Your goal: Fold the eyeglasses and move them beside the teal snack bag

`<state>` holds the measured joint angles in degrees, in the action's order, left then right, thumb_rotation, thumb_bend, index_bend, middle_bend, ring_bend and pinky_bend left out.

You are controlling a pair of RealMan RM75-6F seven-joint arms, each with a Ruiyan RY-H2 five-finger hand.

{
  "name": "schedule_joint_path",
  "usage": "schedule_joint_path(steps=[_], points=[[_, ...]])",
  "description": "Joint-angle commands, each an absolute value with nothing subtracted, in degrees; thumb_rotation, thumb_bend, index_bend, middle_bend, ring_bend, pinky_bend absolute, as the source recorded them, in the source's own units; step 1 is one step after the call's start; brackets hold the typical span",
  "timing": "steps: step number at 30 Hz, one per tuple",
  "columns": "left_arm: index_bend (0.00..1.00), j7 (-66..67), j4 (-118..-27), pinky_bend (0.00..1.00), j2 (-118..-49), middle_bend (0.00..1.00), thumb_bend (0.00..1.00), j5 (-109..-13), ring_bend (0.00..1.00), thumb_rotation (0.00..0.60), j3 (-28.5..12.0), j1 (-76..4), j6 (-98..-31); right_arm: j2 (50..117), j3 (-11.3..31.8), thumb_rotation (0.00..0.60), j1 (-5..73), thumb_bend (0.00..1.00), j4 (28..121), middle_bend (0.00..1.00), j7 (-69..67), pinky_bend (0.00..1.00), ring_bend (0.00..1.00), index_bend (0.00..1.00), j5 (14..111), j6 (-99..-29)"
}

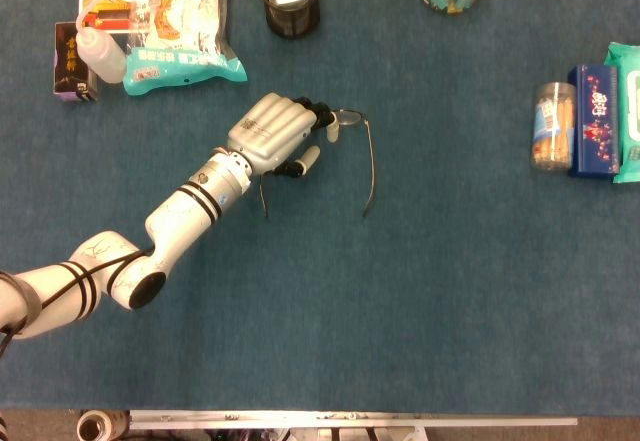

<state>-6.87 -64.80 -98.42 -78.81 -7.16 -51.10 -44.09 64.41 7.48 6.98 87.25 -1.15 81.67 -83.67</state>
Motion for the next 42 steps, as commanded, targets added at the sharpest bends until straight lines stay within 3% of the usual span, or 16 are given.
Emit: schedule_joint_path(steps=[1, 13, 21, 42], points=[[0.36, -6.83, -64.37, 0.53, -98.62, 0.31, 0.52, -78.51, 0.3, 0.6, -7.29, -51.35, -43.67, 64.47, 7.43, 0.6, 6.97, 0.17, 87.18, 0.33, -1.22, 0.54, 0.32, 0.23, 81.69, -83.64], [0.32, -7.39, -62.11, 0.47, -99.55, 0.26, 0.52, -77.33, 0.26, 0.6, -7.74, -52.56, -41.29, 64.63, 7.21, 0.6, 6.81, 0.17, 86.9, 0.33, -1.45, 0.54, 0.32, 0.23, 81.66, -83.51], [0.28, -6.99, -62.07, 0.37, -99.38, 0.17, 0.52, -77.22, 0.19, 0.6, -8.31, -53.45, -40.98, 64.86, 7.07, 0.6, 6.91, 0.17, 86.75, 0.33, -1.48, 0.54, 0.32, 0.23, 81.76, -83.21], [0.29, -0.17, -76.4, 0.35, -90.36, 0.16, 0.52, -76.59, 0.17, 0.6, -11.06, -50.02, -51.65, 65.38, 7.19, 0.6, 7.37, 0.17, 87.06, 0.33, -1.63, 0.54, 0.32, 0.23, 82.63, -83.42]])
